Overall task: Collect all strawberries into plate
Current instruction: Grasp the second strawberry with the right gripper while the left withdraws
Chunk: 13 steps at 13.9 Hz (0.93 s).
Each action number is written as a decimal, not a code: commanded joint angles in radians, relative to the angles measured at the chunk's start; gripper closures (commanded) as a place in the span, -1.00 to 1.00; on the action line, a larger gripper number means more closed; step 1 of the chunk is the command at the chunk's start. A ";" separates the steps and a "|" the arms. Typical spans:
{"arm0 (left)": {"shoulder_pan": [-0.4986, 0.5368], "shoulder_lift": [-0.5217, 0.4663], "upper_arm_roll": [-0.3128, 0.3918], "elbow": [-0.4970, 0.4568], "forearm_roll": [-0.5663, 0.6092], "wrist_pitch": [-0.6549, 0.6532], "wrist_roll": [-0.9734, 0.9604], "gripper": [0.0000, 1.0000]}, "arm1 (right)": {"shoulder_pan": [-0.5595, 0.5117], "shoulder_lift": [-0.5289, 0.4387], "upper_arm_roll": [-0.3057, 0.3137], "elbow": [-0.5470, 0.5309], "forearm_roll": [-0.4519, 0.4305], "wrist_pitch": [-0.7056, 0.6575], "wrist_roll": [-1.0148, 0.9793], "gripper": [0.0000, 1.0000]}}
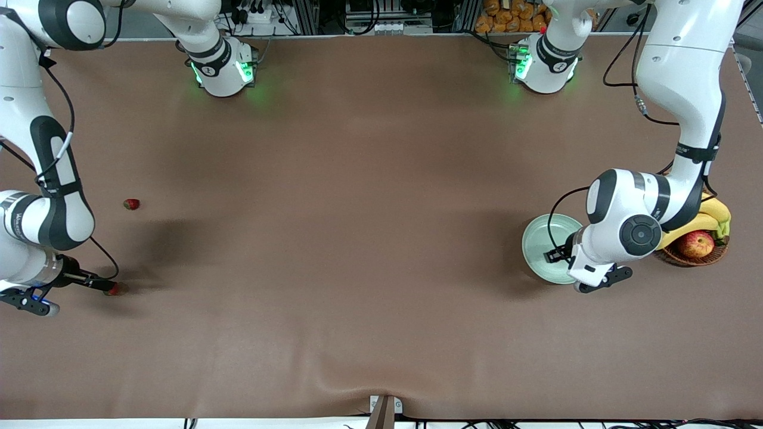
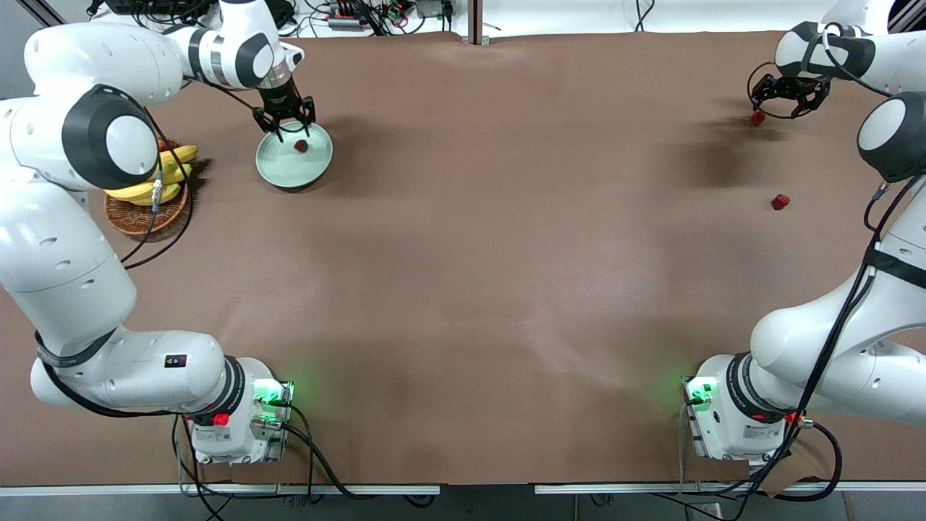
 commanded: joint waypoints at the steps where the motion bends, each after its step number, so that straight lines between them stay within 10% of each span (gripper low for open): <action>1: -0.006 -0.077 -0.064 -0.002 0.013 -0.041 -0.025 -1.00 | -0.021 0.036 0.023 0.046 -0.016 -0.005 0.034 -1.00; 7: -0.015 -0.105 -0.278 0.066 0.007 -0.082 -0.243 -1.00 | -0.007 0.065 0.026 0.047 -0.011 0.039 -0.005 -1.00; 11: -0.097 -0.105 -0.298 0.093 0.007 -0.125 -0.378 -1.00 | 0.006 0.078 0.026 0.047 -0.015 0.062 -0.024 -1.00; 12: -0.115 -0.103 -0.298 0.093 0.007 -0.127 -0.398 -1.00 | 0.008 0.082 0.026 0.047 -0.015 0.062 -0.024 -0.90; 13: -0.127 -0.103 -0.298 0.093 0.008 -0.129 -0.413 -1.00 | 0.006 0.082 0.026 0.046 -0.008 0.064 -0.021 -0.02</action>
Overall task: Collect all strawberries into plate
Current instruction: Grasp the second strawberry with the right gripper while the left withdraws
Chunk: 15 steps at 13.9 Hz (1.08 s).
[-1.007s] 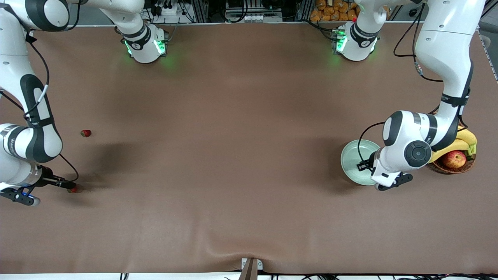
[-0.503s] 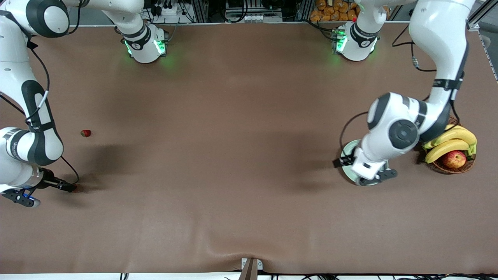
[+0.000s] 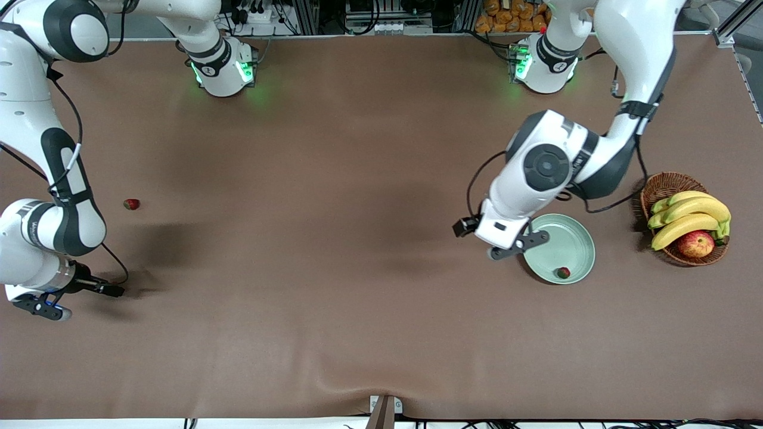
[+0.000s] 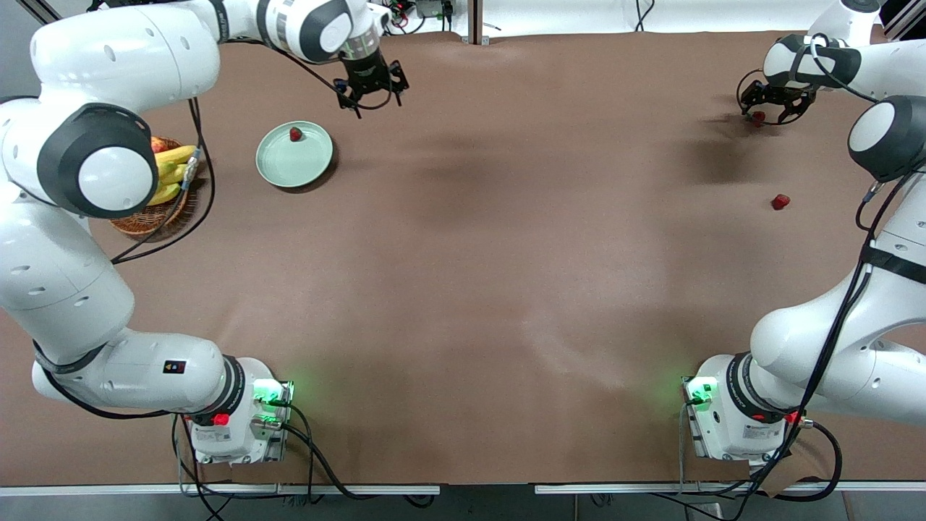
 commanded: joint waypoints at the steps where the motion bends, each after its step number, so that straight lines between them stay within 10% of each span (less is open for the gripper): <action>1: -0.040 0.001 0.001 0.020 0.010 -0.027 -0.051 -1.00 | -0.002 0.021 0.007 0.030 -0.006 0.002 0.000 0.58; 2: -0.061 0.007 0.001 0.040 0.009 -0.027 -0.076 -1.00 | -0.002 0.021 0.007 0.030 0.000 0.002 0.001 0.97; 10: -0.135 0.032 0.003 0.083 0.018 -0.027 -0.166 -1.00 | 0.006 -0.005 0.018 0.030 -0.003 -0.008 -0.041 1.00; 15: -0.130 0.012 0.001 0.095 0.007 -0.034 -0.176 -1.00 | 0.012 -0.059 0.159 0.030 -0.009 -0.026 -0.196 1.00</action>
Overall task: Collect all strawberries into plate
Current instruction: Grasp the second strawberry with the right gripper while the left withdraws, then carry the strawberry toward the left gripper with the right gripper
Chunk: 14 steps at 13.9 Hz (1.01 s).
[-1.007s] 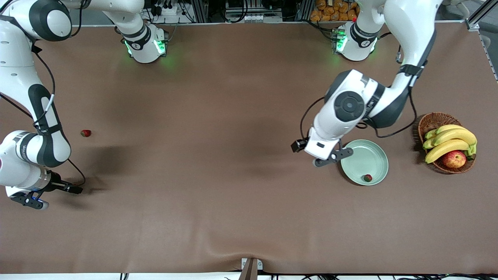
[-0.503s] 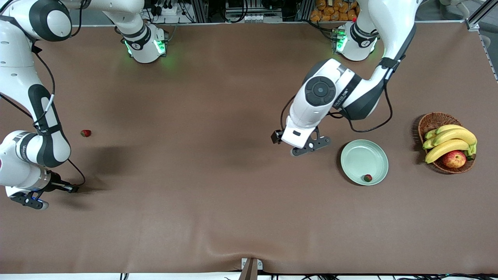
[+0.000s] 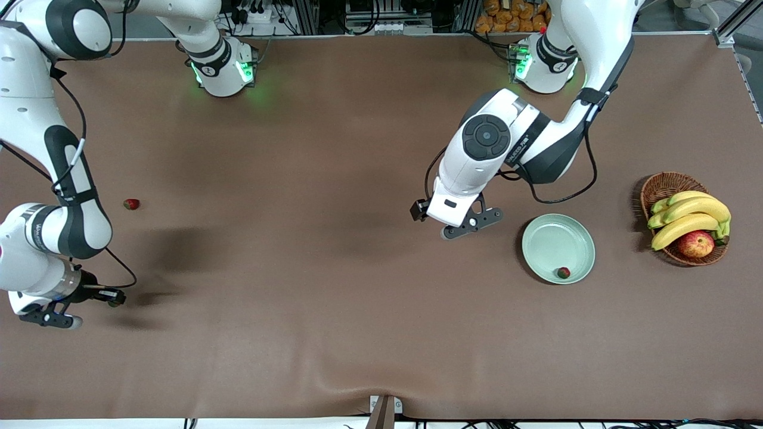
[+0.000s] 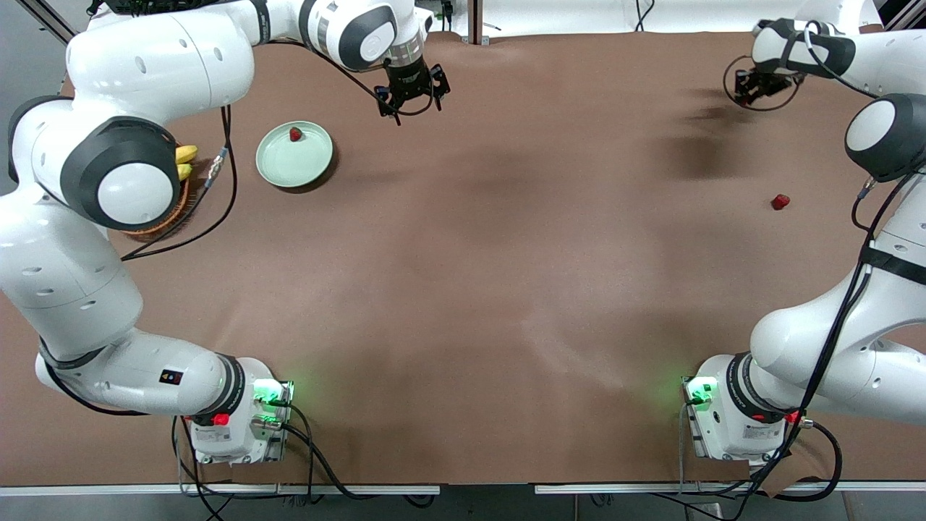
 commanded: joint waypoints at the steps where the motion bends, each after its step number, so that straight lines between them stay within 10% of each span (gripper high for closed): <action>1: -0.003 -0.015 0.001 0.025 0.007 -0.048 -0.022 -1.00 | 0.008 -0.039 0.096 -0.008 -0.014 -0.022 -0.060 1.00; 6: 0.011 -0.038 0.001 0.025 0.006 -0.071 -0.017 -1.00 | 0.132 -0.042 0.214 -0.006 -0.121 -0.019 -0.103 1.00; 14: 0.032 -0.042 0.006 0.025 0.007 -0.085 -0.011 -1.00 | 0.567 -0.041 0.221 -0.008 -0.306 -0.004 -0.104 1.00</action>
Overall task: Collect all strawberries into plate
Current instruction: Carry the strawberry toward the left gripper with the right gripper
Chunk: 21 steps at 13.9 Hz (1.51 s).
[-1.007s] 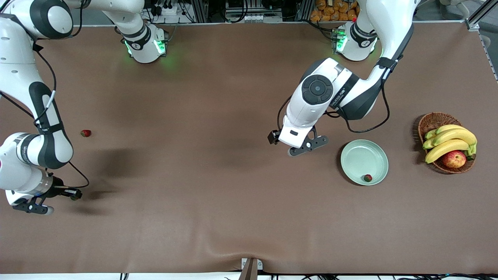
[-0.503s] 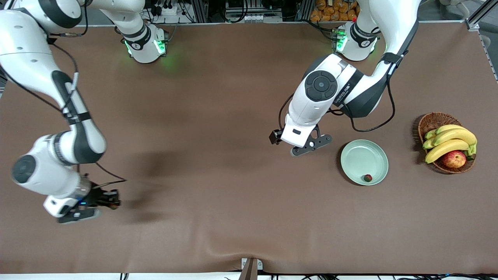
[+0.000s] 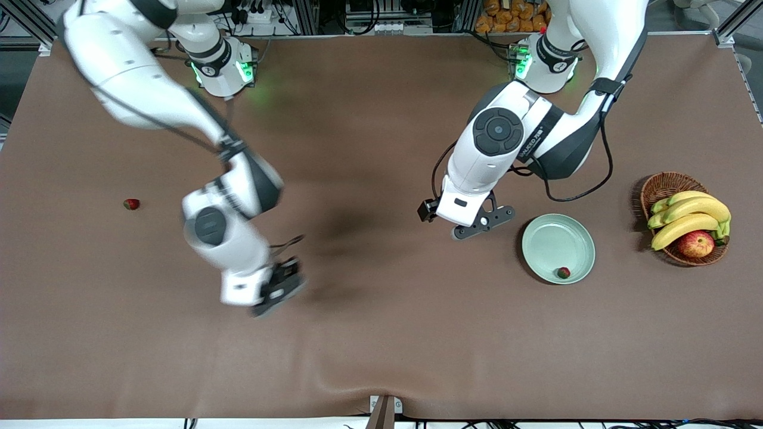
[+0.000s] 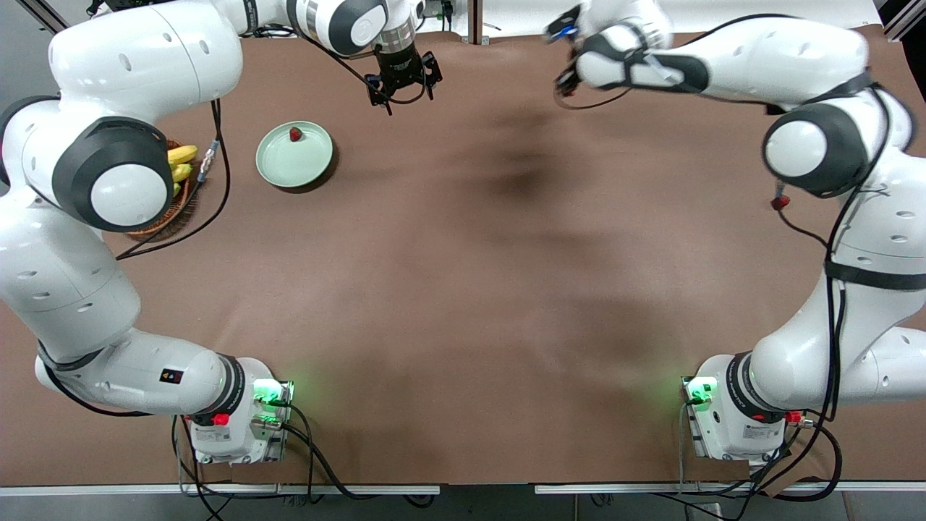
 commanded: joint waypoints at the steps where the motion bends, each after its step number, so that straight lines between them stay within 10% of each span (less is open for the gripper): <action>1: 0.016 -0.018 -0.001 -0.003 0.007 -0.025 -0.008 -1.00 | 0.116 -0.007 -0.010 -0.009 -0.078 0.011 -0.010 1.00; 15: 0.125 0.036 0.009 -0.008 0.007 -0.022 0.147 -1.00 | 0.426 0.114 -0.079 -0.005 -0.157 0.170 -0.013 1.00; 18: 0.114 0.057 0.007 -0.009 0.007 -0.014 0.144 -1.00 | 0.447 0.114 -0.101 -0.006 -0.150 0.179 -0.009 0.29; 19: 0.114 0.059 0.006 -0.008 0.006 -0.014 0.143 -1.00 | 0.447 0.114 -0.102 -0.006 -0.155 0.179 -0.009 -0.58; 20: 0.113 0.062 0.006 -0.006 0.006 -0.011 0.137 -1.00 | 0.440 0.106 -0.102 -0.006 -0.154 0.181 -0.009 -1.00; 21: 0.105 0.070 0.006 -0.006 0.006 -0.009 0.121 -1.00 | 0.434 0.099 -0.104 -0.011 -0.158 0.181 -0.012 -1.00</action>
